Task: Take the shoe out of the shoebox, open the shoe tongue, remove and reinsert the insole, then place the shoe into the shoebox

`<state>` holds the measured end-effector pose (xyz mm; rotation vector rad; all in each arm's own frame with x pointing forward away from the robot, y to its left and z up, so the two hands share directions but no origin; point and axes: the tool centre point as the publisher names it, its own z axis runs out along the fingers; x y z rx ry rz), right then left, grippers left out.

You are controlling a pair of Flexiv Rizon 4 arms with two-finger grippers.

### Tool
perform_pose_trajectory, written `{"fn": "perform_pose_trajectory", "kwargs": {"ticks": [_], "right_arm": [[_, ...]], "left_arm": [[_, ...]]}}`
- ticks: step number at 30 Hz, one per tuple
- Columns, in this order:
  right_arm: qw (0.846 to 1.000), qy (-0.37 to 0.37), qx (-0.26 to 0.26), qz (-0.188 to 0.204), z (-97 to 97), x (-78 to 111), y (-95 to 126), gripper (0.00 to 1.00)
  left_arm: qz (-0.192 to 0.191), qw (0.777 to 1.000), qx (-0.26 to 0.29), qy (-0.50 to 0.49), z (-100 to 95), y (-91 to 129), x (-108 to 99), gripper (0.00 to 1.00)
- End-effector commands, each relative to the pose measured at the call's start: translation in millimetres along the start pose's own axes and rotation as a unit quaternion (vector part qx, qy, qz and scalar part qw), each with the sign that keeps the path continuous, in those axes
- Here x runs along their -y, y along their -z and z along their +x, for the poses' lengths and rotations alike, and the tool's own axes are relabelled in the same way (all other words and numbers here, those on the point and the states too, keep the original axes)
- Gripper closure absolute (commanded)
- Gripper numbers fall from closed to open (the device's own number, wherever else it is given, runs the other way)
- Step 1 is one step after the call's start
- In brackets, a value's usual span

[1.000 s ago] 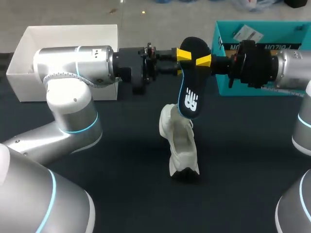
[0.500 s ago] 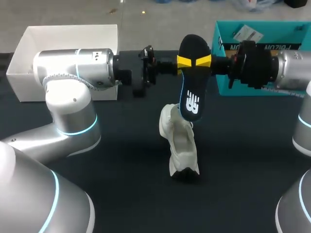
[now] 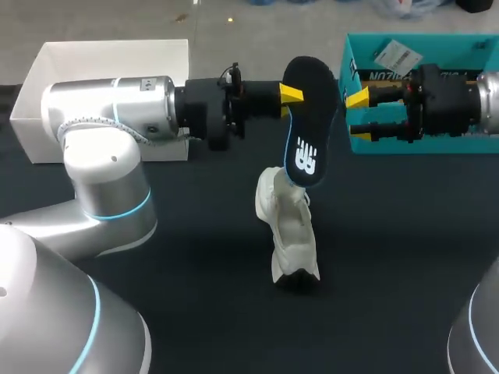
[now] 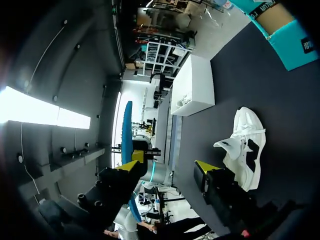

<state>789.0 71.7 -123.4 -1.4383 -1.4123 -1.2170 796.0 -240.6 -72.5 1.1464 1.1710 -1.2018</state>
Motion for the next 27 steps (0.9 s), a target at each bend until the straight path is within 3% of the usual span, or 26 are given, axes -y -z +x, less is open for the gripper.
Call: {"fn": "perform_pose_trajectory", "kwargs": {"ticks": [1,9,12,15,19,27], "right_arm": [[0.999,-0.002,0.041,0.007,8.4,0.5,15,0.00],[0.999,-0.002,0.041,0.007,8.4,0.5,15,0.00],[0.994,0.060,0.083,0.047,-17.2,11.4,22,0.00],[0.992,0.089,0.076,0.053,-41.5,14.7,46,0.00],[0.992,0.085,0.095,0.008,-56.0,12.8,89,0.00],[0.977,0.058,0.195,-0.055,-57.6,4.5,155,0.00]], "left_arm": [[-0.007,1.000,-0.003,0.010,-4.1,3,5,1.00],[-0.028,0.999,-0.003,0.040,1.9,3,12,1.00],[-0.034,0.998,0.002,0.049,1.3,5,15,1.00],[-0.025,0.997,-0.006,0.075,2.1,8,20,1.00],[-0.023,0.996,-0.011,0.080,3.0,8,24,1.00],[-0.028,0.996,-0.007,0.088,4.3,10,24,1.00]]}}
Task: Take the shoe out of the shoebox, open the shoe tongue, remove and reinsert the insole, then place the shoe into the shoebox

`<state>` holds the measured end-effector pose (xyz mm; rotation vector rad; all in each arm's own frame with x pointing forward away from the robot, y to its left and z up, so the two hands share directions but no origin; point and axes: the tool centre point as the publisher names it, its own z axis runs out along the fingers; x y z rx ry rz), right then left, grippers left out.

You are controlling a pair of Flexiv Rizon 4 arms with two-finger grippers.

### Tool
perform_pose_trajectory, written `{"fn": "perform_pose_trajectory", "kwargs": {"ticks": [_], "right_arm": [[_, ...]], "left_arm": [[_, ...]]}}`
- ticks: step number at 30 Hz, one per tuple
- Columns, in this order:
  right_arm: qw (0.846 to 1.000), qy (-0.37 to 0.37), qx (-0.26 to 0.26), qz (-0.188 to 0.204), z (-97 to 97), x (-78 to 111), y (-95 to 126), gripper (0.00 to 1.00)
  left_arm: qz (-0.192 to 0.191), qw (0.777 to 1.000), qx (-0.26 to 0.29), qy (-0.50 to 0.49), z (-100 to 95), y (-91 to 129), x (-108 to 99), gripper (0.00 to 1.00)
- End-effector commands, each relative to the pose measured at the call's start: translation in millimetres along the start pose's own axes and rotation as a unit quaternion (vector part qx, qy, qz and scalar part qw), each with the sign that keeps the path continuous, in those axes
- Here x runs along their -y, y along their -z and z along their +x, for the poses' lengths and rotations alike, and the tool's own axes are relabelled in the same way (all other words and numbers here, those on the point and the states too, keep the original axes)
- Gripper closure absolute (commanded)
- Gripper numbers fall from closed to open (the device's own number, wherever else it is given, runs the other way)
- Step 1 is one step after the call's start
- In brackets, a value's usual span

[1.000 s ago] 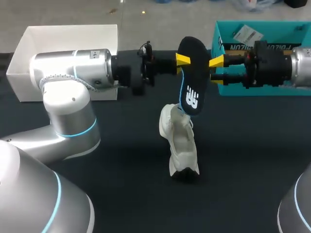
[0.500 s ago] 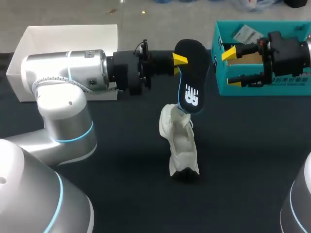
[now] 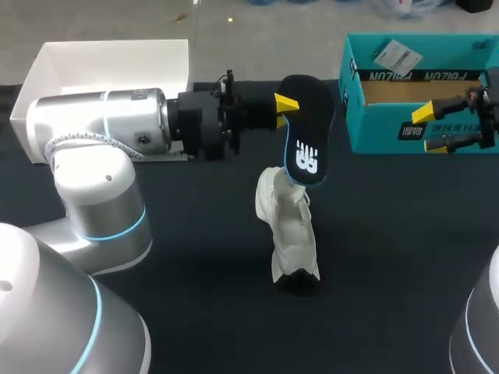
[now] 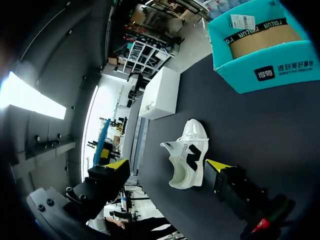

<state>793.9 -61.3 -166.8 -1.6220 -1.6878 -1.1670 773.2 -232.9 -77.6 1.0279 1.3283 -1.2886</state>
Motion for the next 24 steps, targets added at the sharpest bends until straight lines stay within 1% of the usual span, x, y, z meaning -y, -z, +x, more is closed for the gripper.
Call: {"fn": "perform_pose_trajectory", "kwargs": {"ticks": [1,3,6,9,12,14,24], "right_arm": [[0.997,-0.004,0.069,-0.028,8.7,13.0,48,0.00],[0.998,-0.021,0.057,-0.028,8.3,14.2,56,0.00],[0.997,-0.037,0.067,-0.027,6.5,18.4,62,0.00],[0.997,-0.041,0.059,-0.017,9.4,23.9,64,0.00],[0.997,-0.040,0.070,-0.009,12.8,28.5,64,0.00],[0.994,-0.039,0.106,-0.003,12.6,31.8,63,0.00],[0.994,-0.039,0.106,-0.003,12.6,31.8,63,0.00]], "left_arm": [[-0.001,1.000,-0.001,0.000,0.2,2,2,1.00],[-0.002,1.000,0.001,0.000,0.0,3,1,1.00],[-0.006,1.000,0.003,0.000,-0.9,4,1,1.00],[-0.007,1.000,0.004,0.000,-1.3,5,1,1.00],[-0.009,1.000,0.004,-0.001,-1.7,5,2,1.00],[-0.019,1.000,0.005,-0.016,-3.4,6,1,1.00],[-0.019,1.000,0.005,-0.016,-3.4,6,1,1.00]]}}
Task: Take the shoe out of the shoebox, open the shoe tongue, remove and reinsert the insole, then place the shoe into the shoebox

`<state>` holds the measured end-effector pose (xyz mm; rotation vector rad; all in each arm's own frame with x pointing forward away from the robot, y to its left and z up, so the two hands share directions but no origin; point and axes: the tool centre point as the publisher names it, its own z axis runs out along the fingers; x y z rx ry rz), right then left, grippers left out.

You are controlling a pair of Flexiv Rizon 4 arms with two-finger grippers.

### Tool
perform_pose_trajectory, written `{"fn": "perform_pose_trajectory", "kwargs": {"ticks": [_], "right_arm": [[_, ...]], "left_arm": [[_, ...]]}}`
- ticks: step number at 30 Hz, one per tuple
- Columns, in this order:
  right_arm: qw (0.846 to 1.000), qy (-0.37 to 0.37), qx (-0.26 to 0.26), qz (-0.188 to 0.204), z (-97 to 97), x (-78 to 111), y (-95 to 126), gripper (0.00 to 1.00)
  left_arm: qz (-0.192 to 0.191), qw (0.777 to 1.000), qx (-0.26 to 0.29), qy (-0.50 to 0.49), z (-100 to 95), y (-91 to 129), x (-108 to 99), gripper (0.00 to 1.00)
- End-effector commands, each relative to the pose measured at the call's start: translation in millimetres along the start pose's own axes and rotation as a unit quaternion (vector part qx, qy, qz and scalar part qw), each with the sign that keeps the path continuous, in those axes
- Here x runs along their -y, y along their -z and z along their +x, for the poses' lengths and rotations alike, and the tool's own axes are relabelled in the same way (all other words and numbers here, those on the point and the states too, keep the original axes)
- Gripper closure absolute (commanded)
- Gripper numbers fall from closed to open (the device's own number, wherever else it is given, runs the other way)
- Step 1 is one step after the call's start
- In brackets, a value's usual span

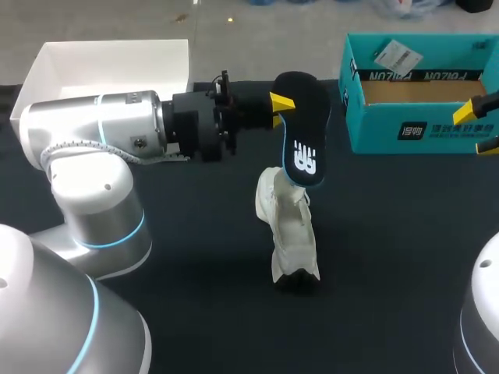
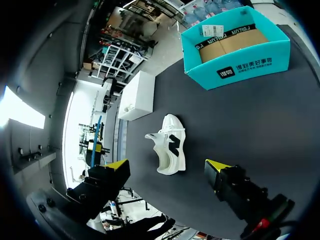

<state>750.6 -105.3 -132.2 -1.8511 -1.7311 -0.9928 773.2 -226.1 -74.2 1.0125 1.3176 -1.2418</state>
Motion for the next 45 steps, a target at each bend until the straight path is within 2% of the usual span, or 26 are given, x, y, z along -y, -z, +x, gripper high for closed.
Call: {"fn": "perform_pose_trajectory", "kwargs": {"ticks": [1,14,18,23,45], "right_arm": [[1.000,0.000,0.001,-0.001,0.0,1.5,0,0.00],[1.000,0.000,0.001,-0.001,0.0,1.5,0,0.00],[1.000,0.000,0.001,-0.001,0.0,1.5,0,0.00],[1.000,0.000,0.001,-0.001,0.0,1.5,0,0.00],[1.000,0.000,0.001,-0.001,0.0,1.5,0,0.00]], "left_arm": [[-0.002,1.000,0.000,0.000,0.3,-1,1,1.00],[-0.002,1.000,0.000,0.000,0.3,-1,1,1.00],[0.012,0.996,-0.015,0.084,17.2,14,27,1.00],[0.035,0.970,-0.052,0.234,48.5,32,59,1.00],[0.035,0.970,-0.052,0.234,48.5,32,59,1.00]]}}
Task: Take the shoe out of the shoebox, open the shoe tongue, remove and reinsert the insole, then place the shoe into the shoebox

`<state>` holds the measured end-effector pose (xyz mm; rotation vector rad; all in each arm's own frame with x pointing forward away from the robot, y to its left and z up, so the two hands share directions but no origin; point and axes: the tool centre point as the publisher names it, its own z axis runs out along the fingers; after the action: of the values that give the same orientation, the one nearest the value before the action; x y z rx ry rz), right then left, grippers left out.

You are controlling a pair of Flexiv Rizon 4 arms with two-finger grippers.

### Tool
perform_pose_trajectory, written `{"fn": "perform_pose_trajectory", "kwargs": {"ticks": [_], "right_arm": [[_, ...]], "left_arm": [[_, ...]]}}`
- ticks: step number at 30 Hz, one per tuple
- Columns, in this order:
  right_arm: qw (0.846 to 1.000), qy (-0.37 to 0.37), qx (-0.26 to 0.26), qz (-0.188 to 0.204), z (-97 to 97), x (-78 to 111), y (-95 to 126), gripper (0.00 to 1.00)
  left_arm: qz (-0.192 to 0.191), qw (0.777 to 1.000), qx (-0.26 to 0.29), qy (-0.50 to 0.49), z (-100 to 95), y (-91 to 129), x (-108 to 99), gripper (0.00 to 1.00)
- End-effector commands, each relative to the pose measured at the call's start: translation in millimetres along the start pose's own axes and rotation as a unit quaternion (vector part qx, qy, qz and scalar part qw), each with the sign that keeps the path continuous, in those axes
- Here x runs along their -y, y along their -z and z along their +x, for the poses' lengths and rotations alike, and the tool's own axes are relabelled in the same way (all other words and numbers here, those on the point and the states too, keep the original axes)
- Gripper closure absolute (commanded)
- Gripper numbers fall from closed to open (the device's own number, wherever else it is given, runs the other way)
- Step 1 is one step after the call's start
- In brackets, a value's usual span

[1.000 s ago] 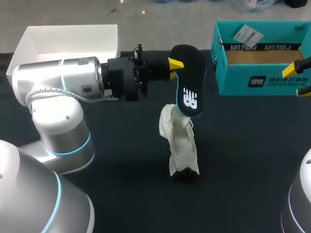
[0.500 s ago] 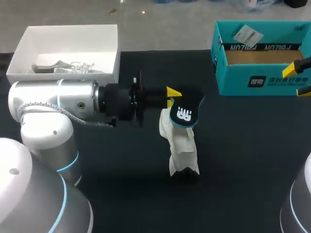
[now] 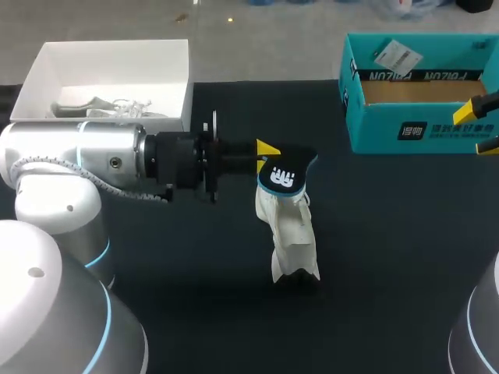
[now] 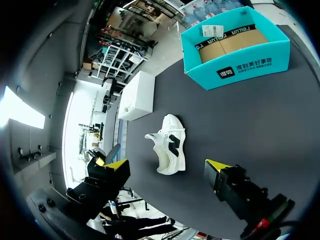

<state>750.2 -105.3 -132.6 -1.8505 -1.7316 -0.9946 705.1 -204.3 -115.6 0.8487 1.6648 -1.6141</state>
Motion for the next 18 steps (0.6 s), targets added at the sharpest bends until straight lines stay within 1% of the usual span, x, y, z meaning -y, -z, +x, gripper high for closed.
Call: {"fn": "perform_pose_trajectory", "kwargs": {"ticks": [1,2,3,6,8,9,10,11,13,18], "right_arm": [[1.000,-0.001,0.001,0.000,0.2,1.0,0,0.00],[1.000,-0.001,0.001,0.000,0.2,1.0,0,0.00],[1.000,-0.001,0.001,0.000,0.2,1.0,0,0.00],[1.000,-0.001,0.001,0.000,0.2,1.0,0,0.00],[1.000,-0.001,0.001,0.000,0.2,1.0,0,0.00],[1.000,-0.001,0.001,0.000,0.2,1.0,0,0.00],[1.000,-0.001,0.001,0.000,0.2,1.0,0,0.00],[1.000,-0.001,0.001,0.000,0.2,1.0,0,0.00],[1.000,-0.001,0.001,0.000,0.2,1.0,0,0.00],[1.000,-0.001,0.001,0.000,0.2,1.0,0,0.00]], "left_arm": [[-0.001,1.000,0.000,0.000,0.3,0,0,1.00],[-0.001,1.000,0.000,0.000,0.3,0,0,1.00],[0.011,1.000,-0.015,0.017,7.7,-5,-1,1.00],[0.016,0.998,-0.044,0.050,33.8,-16,-7,1.00],[0.022,0.996,-0.046,0.070,50.9,-21,-11,1.00],[0.021,0.996,-0.049,0.075,56.2,-22,-13,1.00],[0.014,0.995,-0.051,0.081,66.0,-25,-15,1.00],[0.016,0.995,-0.052,0.088,70.9,-26,-16,1.00],[0.017,0.993,-0.057,0.103,87.7,-29,-20,1.00],[0.023,0.988,-0.075,0.131,120.9,-42,-28,1.00]]}}
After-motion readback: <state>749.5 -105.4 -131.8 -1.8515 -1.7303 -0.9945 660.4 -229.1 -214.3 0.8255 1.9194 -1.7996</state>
